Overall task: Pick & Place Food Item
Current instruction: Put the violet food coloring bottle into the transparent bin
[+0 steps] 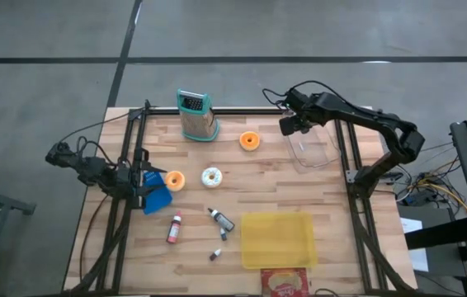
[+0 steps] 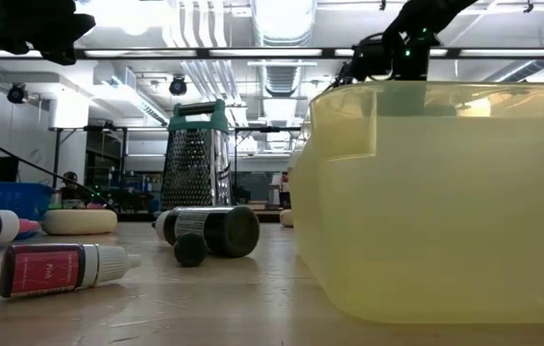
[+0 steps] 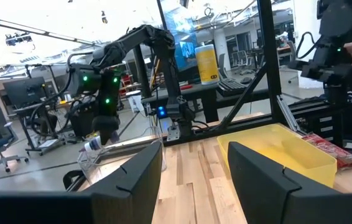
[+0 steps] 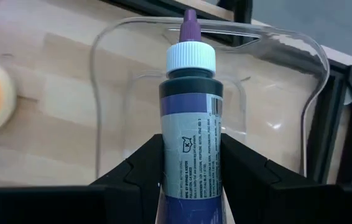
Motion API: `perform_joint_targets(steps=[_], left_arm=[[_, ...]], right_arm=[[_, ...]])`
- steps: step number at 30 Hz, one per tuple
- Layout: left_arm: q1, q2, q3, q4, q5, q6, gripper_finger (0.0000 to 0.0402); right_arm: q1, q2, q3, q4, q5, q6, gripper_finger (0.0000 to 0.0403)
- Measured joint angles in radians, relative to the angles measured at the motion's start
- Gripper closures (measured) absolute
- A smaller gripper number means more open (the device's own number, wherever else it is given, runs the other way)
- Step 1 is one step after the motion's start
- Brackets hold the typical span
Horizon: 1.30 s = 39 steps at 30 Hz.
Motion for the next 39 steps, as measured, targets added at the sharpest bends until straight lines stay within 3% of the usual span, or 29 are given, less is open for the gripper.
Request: perform_joint_targets(steps=[4, 15, 27, 39], left_arm=[[0.0, 0.0, 0.0, 0.0, 0.0, 0.0, 0.0213], [0.0, -0.001, 0.0, 0.0, 0.0, 0.0, 0.0213], [0.0, 0.0, 0.0, 0.0, 0.0, 0.0, 0.0213], [0.0, 0.0, 0.0, 0.0, 0.0, 0.0, 0.0213]], right_arm=[[0.023, -0.031, -0.002, -0.008, -0.076, 0.027, 0.0268], [0.068, -0.036, -0.058, -0.032, -0.037, 0.054, 0.0268], [0.018, -0.035, -0.284, 0.268, -0.048, 0.002, 0.0268], [-0.017, -0.034, -0.392, 0.401, -0.142, -0.011, 0.0268]])
